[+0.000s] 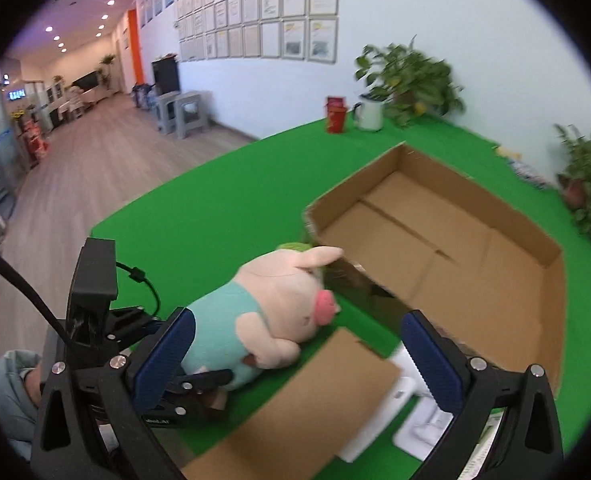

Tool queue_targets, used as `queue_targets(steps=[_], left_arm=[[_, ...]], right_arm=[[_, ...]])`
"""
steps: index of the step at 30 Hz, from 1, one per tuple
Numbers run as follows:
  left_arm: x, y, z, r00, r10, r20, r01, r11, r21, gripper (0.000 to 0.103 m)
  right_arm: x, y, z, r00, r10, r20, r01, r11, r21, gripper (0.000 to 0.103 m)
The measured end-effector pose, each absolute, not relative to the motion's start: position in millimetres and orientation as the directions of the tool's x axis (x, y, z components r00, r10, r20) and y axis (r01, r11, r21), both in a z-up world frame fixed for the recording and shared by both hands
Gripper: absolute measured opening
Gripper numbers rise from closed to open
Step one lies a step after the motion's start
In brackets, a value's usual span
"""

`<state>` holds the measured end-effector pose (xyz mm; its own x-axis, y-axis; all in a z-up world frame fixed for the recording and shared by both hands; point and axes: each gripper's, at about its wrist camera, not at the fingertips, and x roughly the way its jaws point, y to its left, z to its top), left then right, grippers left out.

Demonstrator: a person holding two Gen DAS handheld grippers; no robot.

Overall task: Organize objects
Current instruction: 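Grasp the pink-and-teal plush pig with the right gripper and lift it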

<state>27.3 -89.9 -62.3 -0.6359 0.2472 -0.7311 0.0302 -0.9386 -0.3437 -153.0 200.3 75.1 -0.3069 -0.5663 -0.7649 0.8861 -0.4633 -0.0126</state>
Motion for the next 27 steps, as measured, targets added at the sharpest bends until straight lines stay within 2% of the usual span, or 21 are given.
queue_targets(steps=[3, 9, 12, 15, 22, 27], left_arm=[[40, -102, -61, -0.649, 0.254, -0.717, 0.042, -0.929, -0.367, 0.072], [61, -118, -65, -0.669, 0.266, -0.694, 0.065, -0.910, -0.411, 0.073], [67, -117, -67, -0.678, 0.255, -0.689, 0.060, -0.915, -0.398, 0.073], [70, -112, -67, -0.685, 0.238, -0.689, 0.053, -0.926, -0.373, 0.073], [71, -104, -67, -0.701, 0.224, -0.677, 0.054, -0.930, -0.364, 0.074], [70, -101, -67, -0.700, 0.222, -0.679, 0.067, -0.926, -0.371, 0.074]], right_arm=[[-156, 182, 68, -0.287, -0.547, -0.787, 0.887, -0.462, -0.002, 0.102], [-180, 159, 39, 0.005, -0.614, -0.789, 0.825, -0.444, 0.350, 0.102], [-189, 151, 17, 0.103, -0.602, -0.792, 0.773, -0.453, 0.445, 0.102], [-188, 145, 5, 0.124, -0.575, -0.809, 0.761, -0.467, 0.449, 0.102], [-180, 136, -4, 0.055, -0.494, -0.868, 0.771, -0.531, 0.352, 0.102], [-178, 142, -4, 0.001, -0.508, -0.862, 0.769, -0.550, 0.325, 0.098]])
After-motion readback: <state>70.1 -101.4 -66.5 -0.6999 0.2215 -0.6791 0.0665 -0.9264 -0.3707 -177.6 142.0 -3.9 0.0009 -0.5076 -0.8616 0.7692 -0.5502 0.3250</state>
